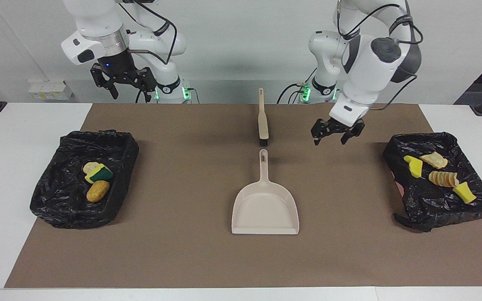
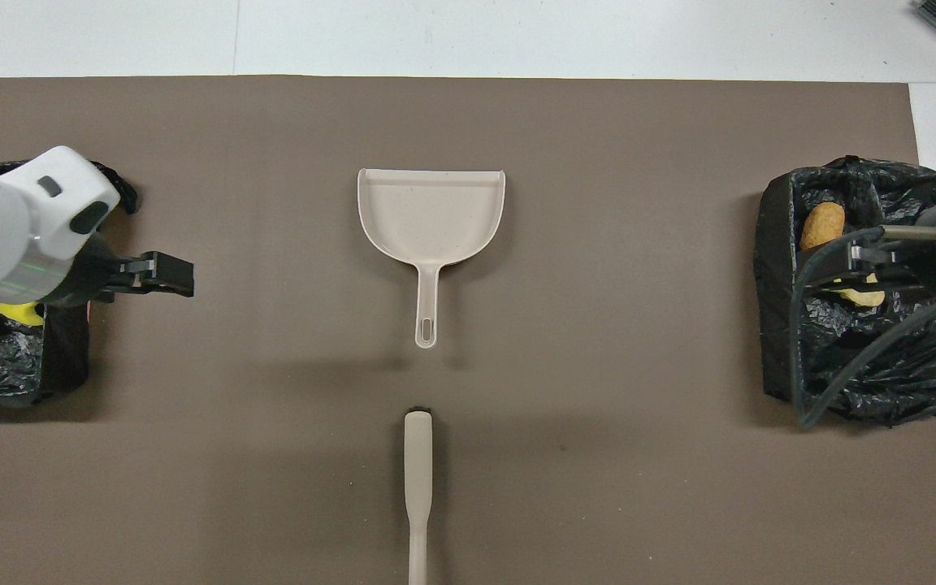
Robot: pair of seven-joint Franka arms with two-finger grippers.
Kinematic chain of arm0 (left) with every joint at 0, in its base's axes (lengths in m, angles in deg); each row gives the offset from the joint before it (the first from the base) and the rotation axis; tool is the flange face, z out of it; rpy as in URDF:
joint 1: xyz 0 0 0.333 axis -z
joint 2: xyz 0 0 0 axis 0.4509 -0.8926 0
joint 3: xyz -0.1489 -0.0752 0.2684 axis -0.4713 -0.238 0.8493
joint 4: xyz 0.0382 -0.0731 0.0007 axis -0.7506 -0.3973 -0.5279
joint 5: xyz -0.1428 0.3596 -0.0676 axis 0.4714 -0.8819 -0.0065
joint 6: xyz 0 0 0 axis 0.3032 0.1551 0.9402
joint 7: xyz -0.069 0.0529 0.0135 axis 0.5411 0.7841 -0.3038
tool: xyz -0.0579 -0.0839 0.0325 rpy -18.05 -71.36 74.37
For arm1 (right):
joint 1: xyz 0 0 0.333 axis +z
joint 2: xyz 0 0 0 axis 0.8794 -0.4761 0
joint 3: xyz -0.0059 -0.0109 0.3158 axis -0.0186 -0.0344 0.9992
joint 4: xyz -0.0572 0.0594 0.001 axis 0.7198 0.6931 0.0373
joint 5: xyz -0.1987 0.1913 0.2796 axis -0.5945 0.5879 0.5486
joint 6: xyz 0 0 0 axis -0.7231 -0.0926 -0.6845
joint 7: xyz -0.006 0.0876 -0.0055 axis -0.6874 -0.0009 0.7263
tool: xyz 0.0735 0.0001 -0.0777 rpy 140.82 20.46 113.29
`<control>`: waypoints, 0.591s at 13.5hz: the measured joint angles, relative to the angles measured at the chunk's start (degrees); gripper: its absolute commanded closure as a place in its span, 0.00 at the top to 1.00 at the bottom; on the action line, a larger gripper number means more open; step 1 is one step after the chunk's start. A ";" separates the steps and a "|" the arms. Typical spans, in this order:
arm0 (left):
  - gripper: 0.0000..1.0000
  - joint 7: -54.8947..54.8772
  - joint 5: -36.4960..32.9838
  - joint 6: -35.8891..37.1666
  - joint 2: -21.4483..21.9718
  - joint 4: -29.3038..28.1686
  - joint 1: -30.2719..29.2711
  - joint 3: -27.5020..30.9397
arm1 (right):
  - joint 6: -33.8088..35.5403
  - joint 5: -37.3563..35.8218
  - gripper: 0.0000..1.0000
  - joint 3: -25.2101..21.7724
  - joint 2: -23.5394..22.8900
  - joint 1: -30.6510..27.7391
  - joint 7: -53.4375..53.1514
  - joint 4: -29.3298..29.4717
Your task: Sweep and dump trash in bin
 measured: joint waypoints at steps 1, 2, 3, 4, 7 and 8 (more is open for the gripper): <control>1.00 -3.08 0.00 1.02 0.68 0.00 -2.47 0.04 | 0.00 -0.02 1.00 0.00 0.00 0.02 0.00 0.00; 1.00 -5.63 0.01 1.63 1.19 -0.01 -4.56 0.06 | 0.00 -0.08 1.00 0.03 0.00 0.08 0.00 0.00; 1.00 -7.82 0.01 1.74 1.53 0.00 -6.26 0.06 | 0.00 -0.11 1.00 0.12 0.00 0.12 0.00 0.00; 1.00 -9.60 0.00 1.73 1.79 0.11 -7.63 0.08 | -0.01 -0.13 1.00 0.19 -0.01 0.12 0.00 0.00; 1.00 -10.91 -0.30 4.32 2.16 4.40 -8.95 -0.03 | -0.98 -0.18 1.00 0.20 -0.03 0.12 0.00 0.00; 1.00 -10.91 -0.72 7.22 2.24 6.84 -8.93 -0.28 | -1.21 -0.19 1.00 0.20 -0.03 0.12 0.00 0.01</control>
